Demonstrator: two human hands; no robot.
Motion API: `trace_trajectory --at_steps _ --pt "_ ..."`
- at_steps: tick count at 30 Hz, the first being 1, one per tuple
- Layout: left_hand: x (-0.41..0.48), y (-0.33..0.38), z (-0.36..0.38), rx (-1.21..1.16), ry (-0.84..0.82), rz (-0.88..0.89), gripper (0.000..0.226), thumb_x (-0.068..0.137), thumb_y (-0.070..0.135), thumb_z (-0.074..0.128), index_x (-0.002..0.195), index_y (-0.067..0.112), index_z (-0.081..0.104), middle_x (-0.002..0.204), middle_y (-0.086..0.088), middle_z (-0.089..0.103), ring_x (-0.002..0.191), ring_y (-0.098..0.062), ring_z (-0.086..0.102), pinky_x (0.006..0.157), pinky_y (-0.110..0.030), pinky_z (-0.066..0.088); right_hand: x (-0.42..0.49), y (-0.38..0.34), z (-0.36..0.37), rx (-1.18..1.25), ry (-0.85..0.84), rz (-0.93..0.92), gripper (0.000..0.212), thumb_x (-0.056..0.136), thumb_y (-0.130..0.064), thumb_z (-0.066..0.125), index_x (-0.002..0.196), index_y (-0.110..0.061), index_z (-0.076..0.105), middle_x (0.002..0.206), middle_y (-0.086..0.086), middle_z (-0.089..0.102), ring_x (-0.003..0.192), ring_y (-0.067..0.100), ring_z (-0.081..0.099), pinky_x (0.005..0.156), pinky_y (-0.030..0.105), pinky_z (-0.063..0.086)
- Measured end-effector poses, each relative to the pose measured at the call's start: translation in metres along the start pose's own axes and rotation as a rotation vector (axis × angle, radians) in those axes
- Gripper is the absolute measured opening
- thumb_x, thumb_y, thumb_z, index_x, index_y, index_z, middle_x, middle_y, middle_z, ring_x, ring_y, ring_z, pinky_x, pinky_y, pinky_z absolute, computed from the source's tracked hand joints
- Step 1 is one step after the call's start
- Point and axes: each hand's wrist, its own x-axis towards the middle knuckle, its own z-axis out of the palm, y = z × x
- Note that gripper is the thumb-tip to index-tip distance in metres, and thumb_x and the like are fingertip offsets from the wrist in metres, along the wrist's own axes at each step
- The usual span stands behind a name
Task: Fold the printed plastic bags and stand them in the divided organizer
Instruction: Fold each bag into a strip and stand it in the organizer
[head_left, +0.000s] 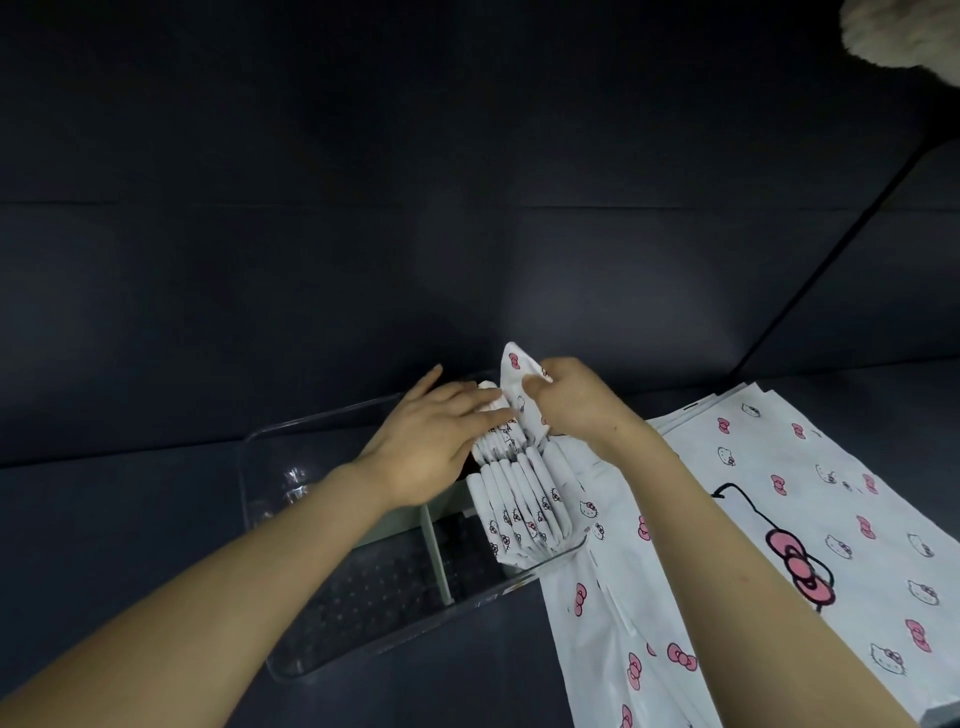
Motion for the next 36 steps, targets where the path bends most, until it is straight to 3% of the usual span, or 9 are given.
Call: trace_trajectory --at_steps 3,7,12,17,20,23,25,30,36 --pt "0.001 0.0 0.001 -0.011 -0.001 -0.011 0.065 0.086 0.034 0.013 0.138 0.025 0.051 0.145 0.0 0.047 0.136 -0.023 0.04 0.115 -0.039 0.0 -0.002 0.0 0.005 -0.006 -0.078 0.012 0.03 0.1 -0.024 0.039 0.091 -0.003 0.058 0.079 0.004 0.055 0.075 0.019 0.052 0.08 0.042 0.05" --pt "-0.001 0.0 0.001 -0.013 0.007 -0.008 0.06 0.088 0.031 0.018 0.135 0.025 0.054 0.142 -0.002 0.051 0.133 -0.025 0.043 0.115 -0.042 0.005 -0.006 -0.003 0.006 0.125 -0.031 0.022 0.025 0.099 -0.02 0.042 0.088 -0.006 0.06 0.08 0.007 0.06 0.076 0.02 0.054 0.072 0.033 0.043" --pt "-0.004 0.0 0.003 -0.024 0.021 -0.012 0.051 0.093 0.02 0.029 0.141 0.026 0.047 0.148 0.0 0.043 0.138 -0.022 0.036 0.116 -0.038 -0.001 -0.004 0.003 0.007 0.425 -0.074 0.178 0.025 0.099 -0.018 0.044 0.12 -0.012 0.057 0.112 0.011 0.065 0.102 0.026 0.063 0.096 0.041 0.049" --pt "-0.005 0.003 0.001 -0.048 0.017 -0.021 0.061 0.089 0.03 0.014 0.143 0.027 0.042 0.152 0.0 0.037 0.142 -0.022 0.03 0.115 -0.035 -0.004 -0.004 0.01 0.01 0.43 -0.15 0.176 0.032 0.102 -0.02 0.039 0.131 -0.016 0.051 0.116 0.007 0.065 0.104 0.023 0.062 0.088 0.034 0.049" --pt "-0.005 0.003 0.001 -0.043 0.006 -0.032 0.05 0.099 0.015 0.033 0.147 0.029 0.033 0.157 0.004 0.026 0.146 -0.018 0.018 0.115 -0.031 -0.012 -0.008 0.01 0.012 0.128 0.076 -0.02 0.026 0.098 -0.024 0.049 0.12 -0.015 0.06 0.108 0.0 0.067 0.096 0.015 0.062 0.081 0.027 0.046" --pt "-0.005 0.003 0.001 -0.045 -0.006 -0.043 0.057 0.093 0.029 0.015 0.147 0.03 0.033 0.156 0.004 0.026 0.146 -0.018 0.018 0.115 -0.031 -0.012 -0.013 0.011 0.016 -0.234 0.38 -0.147 0.02 0.092 -0.026 0.058 0.097 -0.013 0.072 0.09 0.002 0.072 0.086 0.021 0.065 0.07 0.027 0.045" --pt "-0.005 0.005 0.001 -0.041 -0.001 -0.046 0.061 0.09 0.03 0.01 0.147 0.031 0.031 0.157 0.005 0.025 0.146 -0.017 0.018 0.116 -0.031 -0.011 -0.011 0.015 0.022 -0.256 0.377 -0.112 0.021 0.091 -0.028 0.06 0.088 -0.013 0.074 0.085 0.005 0.073 0.083 0.024 0.065 0.07 0.029 0.048" --pt "-0.004 0.007 0.0 -0.053 -0.007 -0.086 0.053 0.102 0.015 0.032 0.149 0.033 0.021 0.159 0.01 0.014 0.148 -0.012 0.007 0.115 -0.028 -0.015 -0.011 0.026 0.026 -0.096 0.333 -0.019 0.023 0.09 -0.029 0.061 0.085 -0.012 0.076 0.078 0.005 0.072 0.077 0.023 0.065 0.068 0.028 0.047" --pt "-0.004 0.004 0.008 -0.115 0.028 -0.083 0.07 0.086 0.046 0.002 0.146 0.03 0.035 0.155 0.01 0.026 0.146 -0.011 0.016 0.113 -0.024 -0.015 -0.015 0.032 0.031 -0.012 0.326 -0.015 0.024 0.093 -0.031 0.059 0.088 -0.015 0.076 0.08 0.008 0.073 0.08 0.024 0.065 0.074 0.032 0.051"
